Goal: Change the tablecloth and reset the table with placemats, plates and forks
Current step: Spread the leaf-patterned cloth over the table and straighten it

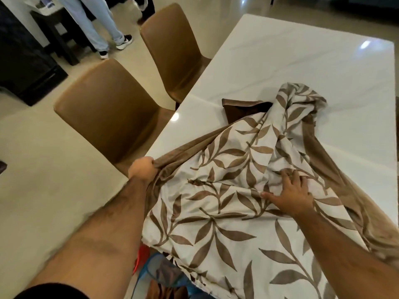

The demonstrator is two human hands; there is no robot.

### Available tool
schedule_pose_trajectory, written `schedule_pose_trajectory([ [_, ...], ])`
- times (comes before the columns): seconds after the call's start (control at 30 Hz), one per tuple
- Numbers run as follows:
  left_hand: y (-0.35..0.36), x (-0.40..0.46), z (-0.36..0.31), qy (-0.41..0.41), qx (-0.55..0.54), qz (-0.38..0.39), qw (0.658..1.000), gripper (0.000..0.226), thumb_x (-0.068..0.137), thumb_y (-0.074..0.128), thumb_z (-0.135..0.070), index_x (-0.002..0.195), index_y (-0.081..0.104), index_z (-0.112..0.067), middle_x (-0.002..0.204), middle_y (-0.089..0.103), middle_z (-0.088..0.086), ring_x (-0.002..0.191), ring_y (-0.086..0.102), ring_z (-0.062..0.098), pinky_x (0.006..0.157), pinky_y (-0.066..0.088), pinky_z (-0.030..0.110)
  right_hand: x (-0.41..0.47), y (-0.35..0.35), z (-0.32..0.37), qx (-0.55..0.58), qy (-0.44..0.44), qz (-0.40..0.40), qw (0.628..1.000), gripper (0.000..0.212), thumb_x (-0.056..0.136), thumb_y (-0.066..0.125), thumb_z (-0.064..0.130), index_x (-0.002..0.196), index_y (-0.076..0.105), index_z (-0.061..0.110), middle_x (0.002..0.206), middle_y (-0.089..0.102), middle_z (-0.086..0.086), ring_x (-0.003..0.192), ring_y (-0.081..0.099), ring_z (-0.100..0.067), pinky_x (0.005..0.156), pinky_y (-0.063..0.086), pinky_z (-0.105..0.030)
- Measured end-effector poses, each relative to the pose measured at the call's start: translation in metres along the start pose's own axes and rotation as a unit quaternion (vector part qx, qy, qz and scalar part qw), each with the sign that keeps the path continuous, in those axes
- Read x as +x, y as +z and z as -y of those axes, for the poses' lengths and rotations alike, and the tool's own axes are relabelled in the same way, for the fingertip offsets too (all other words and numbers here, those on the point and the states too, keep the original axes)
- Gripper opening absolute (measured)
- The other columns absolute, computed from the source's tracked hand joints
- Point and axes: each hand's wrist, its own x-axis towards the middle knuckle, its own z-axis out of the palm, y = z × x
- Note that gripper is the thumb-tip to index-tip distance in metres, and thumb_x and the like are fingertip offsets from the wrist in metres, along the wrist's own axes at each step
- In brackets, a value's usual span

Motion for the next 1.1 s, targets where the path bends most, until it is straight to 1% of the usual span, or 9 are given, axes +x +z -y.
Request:
schedule_pose_trajectory([
  [0.17,-0.025,0.032,0.029,-0.087,-0.104,-0.064,0.989,0.023,0.085,0.058,-0.030,0.107,0.064,-0.024,0.110,0.065,0.012,0.106,0.058,0.037,0.095,0.047,0.040,-0.003,0.005,0.003,-0.003,0.054,0.025,0.998,0.111,0.073,0.042,0.088,0.156,-0.002,0.029,0.164,-0.012,-0.005,0.150,-0.006,-0.035,0.116,0.017,-0.063],
  [0.3,-0.026,0.050,0.034,-0.140,-0.193,-0.044,0.970,0.031,0.087,0.058,-0.030,0.117,0.060,-0.019,0.118,0.063,0.016,0.111,0.056,0.039,0.100,0.045,0.047,0.000,-0.001,0.012,0.007,0.074,0.033,0.997,0.109,0.076,0.043,0.084,0.157,0.001,0.025,0.164,-0.010,-0.006,0.150,-0.003,-0.037,0.114,0.021,-0.064],
  [0.43,-0.011,0.040,0.016,-0.087,-0.166,0.001,0.982,0.043,0.085,0.068,-0.043,0.118,0.052,-0.021,0.115,0.062,0.007,0.112,0.056,0.032,0.099,0.041,0.042,-0.002,0.002,0.019,-0.007,0.064,0.034,0.997,0.103,0.079,0.043,0.081,0.156,0.006,0.024,0.164,-0.005,-0.011,0.150,-0.001,-0.038,0.115,0.022,-0.061],
  [0.57,0.001,0.037,0.003,-0.072,-0.138,0.007,0.988,0.051,0.089,0.055,-0.055,0.129,0.050,-0.023,0.125,0.061,0.008,0.119,0.054,0.033,0.103,0.037,0.045,-0.005,0.007,0.030,0.016,0.037,0.000,0.999,0.102,0.076,0.048,0.081,0.155,0.011,0.027,0.163,0.002,-0.012,0.149,0.005,-0.037,0.114,0.026,-0.060],
  [0.73,0.000,0.051,0.025,-0.122,-0.120,-0.039,0.985,0.032,0.097,0.047,-0.036,0.120,0.060,-0.018,0.124,0.061,0.014,0.118,0.054,0.036,0.103,0.036,0.047,-0.011,0.007,0.028,-0.028,0.060,0.023,0.998,0.114,0.067,0.042,0.091,0.155,-0.002,0.033,0.165,-0.006,-0.008,0.151,-0.002,-0.034,0.114,0.024,-0.061],
  [0.83,-0.015,0.062,0.043,-0.195,-0.177,-0.094,0.960,0.033,0.098,0.048,-0.033,0.124,0.059,-0.016,0.128,0.059,0.016,0.122,0.051,0.037,0.105,0.033,0.049,-0.011,0.005,0.026,-0.016,0.075,0.021,0.997,0.115,0.067,0.046,0.090,0.155,0.003,0.030,0.164,-0.003,-0.008,0.150,0.001,-0.035,0.113,0.024,-0.063],
  [0.9,-0.022,0.067,0.051,-0.225,-0.234,-0.098,0.941,0.035,0.099,0.045,-0.029,0.125,0.058,-0.010,0.128,0.058,0.016,0.123,0.051,0.037,0.104,0.037,0.046,-0.008,0.004,0.028,-0.002,0.089,0.022,0.996,0.116,0.066,0.052,0.088,0.154,0.010,0.027,0.164,0.004,-0.010,0.149,0.008,-0.038,0.111,0.026,-0.064],
  [1.0,-0.021,0.068,0.049,-0.187,-0.253,-0.072,0.946,0.027,0.093,0.052,-0.033,0.114,0.063,-0.020,0.125,0.062,0.011,0.119,0.053,0.035,0.105,0.040,0.045,-0.010,-0.002,0.045,-0.019,0.073,-0.022,0.997,0.103,0.070,0.063,0.075,0.149,0.023,0.022,0.157,0.021,-0.016,0.144,0.021,-0.040,0.110,0.031,-0.060],
  [1.1,-0.011,0.063,0.030,-0.105,-0.183,-0.047,0.976,0.021,0.091,0.058,-0.038,0.109,0.064,-0.029,0.119,0.063,0.006,0.117,0.053,0.032,0.100,0.036,0.044,-0.022,-0.004,0.083,0.008,-0.036,-0.158,0.987,0.066,0.075,0.070,0.043,0.130,0.044,0.017,0.134,0.044,-0.016,0.126,0.040,-0.036,0.104,0.037,-0.053],
])
